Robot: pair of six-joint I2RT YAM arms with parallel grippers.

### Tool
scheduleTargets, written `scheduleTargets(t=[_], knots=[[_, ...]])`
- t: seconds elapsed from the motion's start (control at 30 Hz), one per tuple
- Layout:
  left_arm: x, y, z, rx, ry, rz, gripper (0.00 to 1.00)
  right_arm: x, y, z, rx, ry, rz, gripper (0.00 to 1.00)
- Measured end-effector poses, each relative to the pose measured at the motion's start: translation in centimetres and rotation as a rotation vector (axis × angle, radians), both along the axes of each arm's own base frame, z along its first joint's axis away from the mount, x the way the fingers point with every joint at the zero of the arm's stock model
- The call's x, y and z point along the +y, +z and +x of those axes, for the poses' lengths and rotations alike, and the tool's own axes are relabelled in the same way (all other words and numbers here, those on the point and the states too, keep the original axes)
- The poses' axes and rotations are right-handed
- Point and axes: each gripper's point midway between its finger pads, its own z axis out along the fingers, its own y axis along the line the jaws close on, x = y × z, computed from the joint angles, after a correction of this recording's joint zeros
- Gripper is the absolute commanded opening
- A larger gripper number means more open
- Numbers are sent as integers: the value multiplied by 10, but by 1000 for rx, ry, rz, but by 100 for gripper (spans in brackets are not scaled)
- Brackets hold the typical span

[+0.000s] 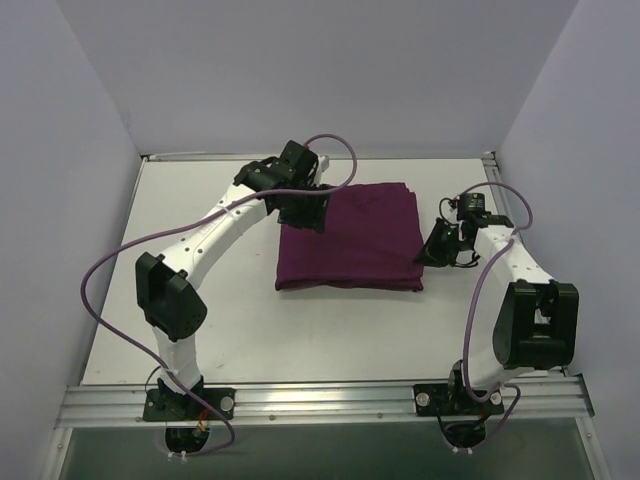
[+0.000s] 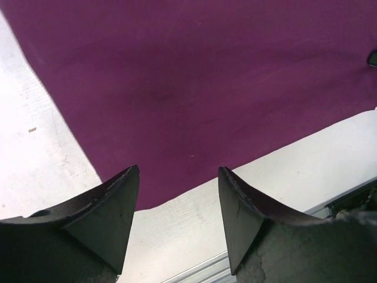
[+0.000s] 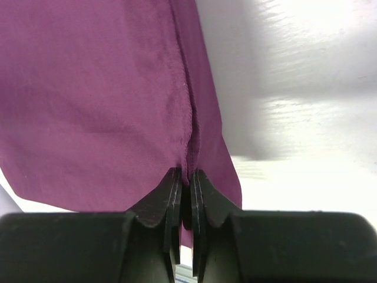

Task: Open and lay out the surgical kit
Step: Open the surgical kit at the center of the board.

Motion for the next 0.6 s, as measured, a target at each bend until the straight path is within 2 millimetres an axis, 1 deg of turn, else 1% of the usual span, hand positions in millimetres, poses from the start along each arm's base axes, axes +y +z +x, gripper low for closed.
scheduleTargets(t=[0.03, 0.07, 0.1, 0.17, 0.2, 0.3, 0.47, 0.6], knots=[[-5, 1, 0, -9, -17, 1, 66, 2, 3, 0, 1, 6, -2, 0], [-11, 1, -2, -16, -36, 5, 66, 3, 6, 1, 2, 8, -8, 5], [-16, 1, -3, -23, -53, 8, 66, 3, 8, 2, 1, 10, -16, 16], [-27, 0, -5, -30, -83, 11, 66, 3, 12, 4, -5, 6, -26, 27], [-32, 0, -7, -32, -99, 12, 66, 3, 15, 6, -12, 7, -26, 34], [-42, -3, -7, -34, -120, 14, 66, 3, 21, 14, -39, 4, -28, 41], [-42, -6, -5, -31, -119, 19, 65, 2, 21, 14, -39, 2, -33, 42], [-43, -6, -5, -30, -121, 17, 66, 1, 23, 10, -44, 3, -40, 44]])
